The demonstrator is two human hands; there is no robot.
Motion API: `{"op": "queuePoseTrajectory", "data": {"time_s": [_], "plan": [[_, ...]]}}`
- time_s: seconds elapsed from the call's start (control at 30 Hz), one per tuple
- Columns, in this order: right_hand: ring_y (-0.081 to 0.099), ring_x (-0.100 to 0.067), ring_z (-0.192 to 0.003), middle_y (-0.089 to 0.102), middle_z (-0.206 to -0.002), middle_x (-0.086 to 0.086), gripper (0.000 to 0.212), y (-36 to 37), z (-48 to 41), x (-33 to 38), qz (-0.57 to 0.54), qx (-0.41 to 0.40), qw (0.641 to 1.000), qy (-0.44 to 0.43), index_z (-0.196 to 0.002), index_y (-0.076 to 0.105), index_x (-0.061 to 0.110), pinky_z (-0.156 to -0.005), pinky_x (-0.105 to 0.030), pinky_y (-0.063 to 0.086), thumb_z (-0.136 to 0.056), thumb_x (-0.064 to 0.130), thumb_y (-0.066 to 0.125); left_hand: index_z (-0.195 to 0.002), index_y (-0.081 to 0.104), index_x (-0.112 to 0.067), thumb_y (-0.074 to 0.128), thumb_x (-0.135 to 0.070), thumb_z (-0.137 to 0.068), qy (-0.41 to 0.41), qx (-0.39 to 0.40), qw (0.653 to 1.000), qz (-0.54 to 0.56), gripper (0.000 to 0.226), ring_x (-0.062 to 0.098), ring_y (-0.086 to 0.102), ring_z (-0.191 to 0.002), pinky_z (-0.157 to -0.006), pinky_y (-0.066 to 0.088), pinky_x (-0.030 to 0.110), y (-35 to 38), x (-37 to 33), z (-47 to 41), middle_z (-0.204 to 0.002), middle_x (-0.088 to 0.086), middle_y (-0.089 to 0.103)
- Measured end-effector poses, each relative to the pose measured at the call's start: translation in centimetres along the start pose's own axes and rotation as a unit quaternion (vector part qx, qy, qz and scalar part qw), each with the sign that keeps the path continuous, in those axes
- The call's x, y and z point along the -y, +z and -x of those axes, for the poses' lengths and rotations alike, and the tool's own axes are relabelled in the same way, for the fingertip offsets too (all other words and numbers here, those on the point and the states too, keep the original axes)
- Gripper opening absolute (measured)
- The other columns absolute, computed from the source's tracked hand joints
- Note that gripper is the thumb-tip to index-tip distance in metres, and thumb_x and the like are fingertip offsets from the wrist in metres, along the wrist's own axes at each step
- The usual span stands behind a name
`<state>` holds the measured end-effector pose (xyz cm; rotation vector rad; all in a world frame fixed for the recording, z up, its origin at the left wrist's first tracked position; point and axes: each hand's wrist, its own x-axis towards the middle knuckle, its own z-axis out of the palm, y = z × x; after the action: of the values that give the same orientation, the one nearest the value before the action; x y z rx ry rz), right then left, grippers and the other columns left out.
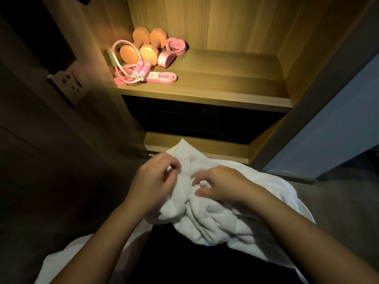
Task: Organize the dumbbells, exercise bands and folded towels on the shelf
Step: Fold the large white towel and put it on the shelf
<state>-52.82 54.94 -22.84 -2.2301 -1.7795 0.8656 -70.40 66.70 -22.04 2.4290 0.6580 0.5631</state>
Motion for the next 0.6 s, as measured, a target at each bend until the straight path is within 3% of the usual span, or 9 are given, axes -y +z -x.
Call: {"op": "queuePoseTrajectory", "data": {"time_s": [0.07,0.13,0.2,0.27,0.37,0.43,0.5,0.57,0.6], "plan": [[0.055,-0.013,-0.092,0.063,-0.093,0.012,0.023,0.3,-0.6,0.0,-0.004,-0.007,1.000,0.011,-0.104,0.060,0.043,-0.074,-0.032,0.047,-0.082,0.051,0.058,-0.095,0.062,-0.028,0.058,-0.039,-0.088,0.057,0.062,0.995,-0.050,0.014,0.003,0.056,-0.081,-0.065,0.046,0.018,-0.5,0.0,1.4,-0.094,-0.018,0.057],[0.058,-0.015,-0.094,0.061,-0.099,0.013,0.025,0.4,-0.8,-0.2,-0.031,-0.009,0.999,0.031,-0.100,0.054,0.040,-0.079,-0.035,0.050,-0.080,0.052,0.061,-0.107,0.058,-0.034,0.050,-0.066,-0.080,0.032,0.134,0.981,-0.140,0.042,0.002,0.056,-0.093,-0.073,0.042,0.017,-0.2,0.4,2.5,-0.108,-0.024,0.056],[0.059,-0.017,-0.089,0.062,-0.099,0.012,0.034,0.7,-0.8,-0.6,-0.061,-0.010,0.997,0.048,-0.101,0.044,0.039,-0.078,-0.038,0.051,-0.078,0.054,0.064,-0.119,0.052,-0.037,0.050,-0.074,-0.075,-0.001,0.153,0.972,-0.181,0.057,0.002,0.056,-0.104,-0.081,0.041,0.022,0.3,1.2,3.4,-0.120,-0.026,0.053],[0.060,-0.017,-0.092,0.063,-0.102,0.011,0.048,0.9,-0.6,-0.8,-0.081,-0.019,0.995,0.051,-0.113,0.037,0.042,-0.078,-0.041,0.051,-0.076,0.057,0.064,-0.114,0.059,-0.032,0.051,-0.065,-0.079,0.014,0.119,0.980,-0.158,0.049,0.008,0.060,-0.105,-0.081,0.043,0.026,0.6,1.6,3.8,-0.118,-0.019,0.060],[0.053,-0.015,-0.121,0.052,-0.139,0.013,0.074,0.9,-0.4,-1.2,-0.102,-0.003,0.994,0.050,-0.137,0.028,0.051,-0.097,-0.042,0.047,-0.071,0.066,0.058,-0.103,0.067,-0.028,0.054,-0.053,-0.085,0.007,0.064,0.996,-0.067,0.033,0.006,0.054,-0.106,-0.084,0.045,0.026,0.8,1.6,3.9,-0.110,-0.017,0.060],[0.049,-0.012,-0.126,0.048,-0.144,0.012,0.072,0.7,-0.5,-1.7,-0.117,0.025,0.991,0.063,-0.141,0.036,0.046,-0.102,-0.037,0.043,-0.076,0.063,0.061,-0.096,0.068,-0.028,0.065,-0.043,-0.087,-0.063,0.013,0.995,0.076,0.017,0.007,0.055,-0.102,-0.084,0.047,0.028,0.0,0.9,3.9,-0.103,-0.015,0.061],[0.051,-0.012,-0.124,0.047,-0.145,0.010,0.068,0.5,-0.6,-1.9,-0.129,0.043,0.988,0.075,-0.141,0.040,0.043,-0.101,-0.032,0.042,-0.079,0.059,0.063,-0.095,0.067,-0.026,0.066,-0.022,-0.090,-0.178,-0.037,0.956,0.229,0.007,0.012,0.062,-0.097,-0.085,0.052,0.033,-1.6,0.9,3.2,-0.100,-0.007,0.066],[0.051,-0.012,-0.123,0.046,-0.145,0.010,0.067,0.5,-0.8,-1.7,-0.131,0.048,0.987,0.075,-0.142,0.041,0.040,-0.097,-0.028,0.041,-0.082,0.056,0.065,-0.100,0.066,-0.024,0.061,-0.013,-0.092,-0.260,-0.031,0.922,0.284,0.014,0.017,0.064,-0.099,-0.086,0.054,0.038,-2.7,1.7,2.3,-0.102,-0.002,0.068],[0.052,-0.012,-0.121,0.047,-0.144,0.009,0.065,0.5,-0.9,-1.6,-0.130,0.048,0.988,0.073,-0.141,0.042,0.040,-0.095,-0.027,0.041,-0.082,0.056,0.065,-0.105,0.066,-0.023,0.061,-0.014,-0.092,-0.276,-0.016,0.924,0.264,0.016,0.017,0.063,-0.101,-0.088,0.054,0.040,-2.9,2.1,2.0,-0.104,-0.003,0.067]]}}
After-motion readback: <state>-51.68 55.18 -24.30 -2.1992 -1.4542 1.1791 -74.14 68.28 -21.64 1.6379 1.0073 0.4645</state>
